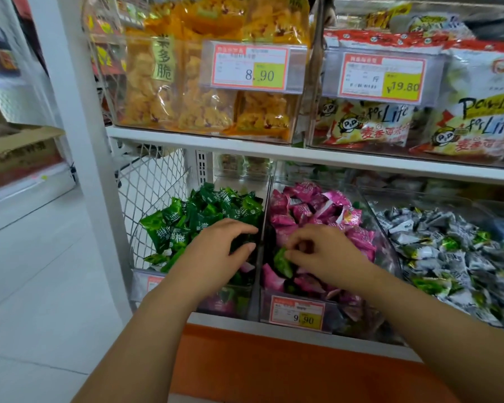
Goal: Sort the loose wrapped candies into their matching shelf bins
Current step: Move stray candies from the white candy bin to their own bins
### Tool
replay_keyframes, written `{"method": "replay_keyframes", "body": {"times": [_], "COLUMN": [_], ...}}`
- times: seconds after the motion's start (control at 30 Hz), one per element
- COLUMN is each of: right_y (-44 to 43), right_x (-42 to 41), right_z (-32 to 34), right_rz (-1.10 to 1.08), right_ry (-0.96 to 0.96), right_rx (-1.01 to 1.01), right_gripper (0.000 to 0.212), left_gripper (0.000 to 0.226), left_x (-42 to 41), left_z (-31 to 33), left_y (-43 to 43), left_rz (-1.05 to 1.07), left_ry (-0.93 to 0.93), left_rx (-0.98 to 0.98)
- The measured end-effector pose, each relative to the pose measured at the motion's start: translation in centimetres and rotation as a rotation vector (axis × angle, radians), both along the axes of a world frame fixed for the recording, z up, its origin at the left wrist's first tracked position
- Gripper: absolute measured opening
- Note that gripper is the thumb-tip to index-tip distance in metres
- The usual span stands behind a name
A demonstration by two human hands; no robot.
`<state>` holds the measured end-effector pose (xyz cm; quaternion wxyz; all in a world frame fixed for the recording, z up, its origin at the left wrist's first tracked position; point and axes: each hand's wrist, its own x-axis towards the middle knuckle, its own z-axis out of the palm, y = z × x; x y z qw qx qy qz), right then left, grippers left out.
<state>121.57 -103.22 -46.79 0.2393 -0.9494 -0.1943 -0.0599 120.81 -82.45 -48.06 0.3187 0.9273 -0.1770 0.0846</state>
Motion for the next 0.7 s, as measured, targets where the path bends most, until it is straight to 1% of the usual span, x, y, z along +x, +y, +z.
{"method": "replay_keyframes", "body": {"times": [0.07,0.13,0.2,0.27,0.33,0.4,0.47,0.53,0.6,0.67,0.7], "right_y": [-0.5,-0.7,-0.5,-0.2,0.1,-0.1,-0.7,-1.6,-2.3,-2.8,-2.9], "right_x": [-0.3,-0.5,-0.5,-0.5,-0.6,-0.7,-0.8,-0.8,-0.9,-0.9,-0.9], "right_z": [0.8,1.5,2.0,2.1,2.1,2.1,2.3,2.3,2.3,2.2,2.1], "right_rz": [-0.035,-0.078,-0.095,-0.063,-0.040,-0.050,-0.065,-0.041,0.006,0.055,0.081], "right_ry": [0.106,0.183,0.257,0.325,0.348,0.328,0.290,0.233,0.189,0.179,0.179], "right_rx": [0.256,0.462,0.613,0.744,0.805,0.768,0.658,0.440,0.151,-0.087,-0.178], "right_gripper": [0.007,0.008,0.010,0.013,0.013,0.011,0.007,0.009,0.009,0.013,0.017], "left_gripper": [0.032,0.034,0.043,0.050,0.045,0.038,0.037,0.037,0.035,0.034,0.035], "left_x": [-0.1,-0.4,-0.7,-1.0,-1.1,-1.1,-0.8,-0.3,0.2,0.8,1.0], "left_z": [0.3,0.6,0.8,0.9,1.1,1.5,1.8,1.5,0.8,0.0,-0.4], "left_y": [0.0,-0.6,-1.7,-2.7,-3.0,-2.5,-1.4,0.0,1.3,2.1,2.2], "left_rz": [-0.010,-0.044,-0.097,-0.122,-0.111,-0.067,0.028,0.149,0.283,0.377,0.392], "left_ry": [-0.029,-0.060,-0.075,-0.072,-0.085,-0.113,-0.131,-0.184,-0.249,-0.294,-0.286], "left_rx": [-0.037,-0.075,-0.096,-0.127,-0.165,-0.192,-0.218,-0.222,-0.185,-0.050,0.043]}}
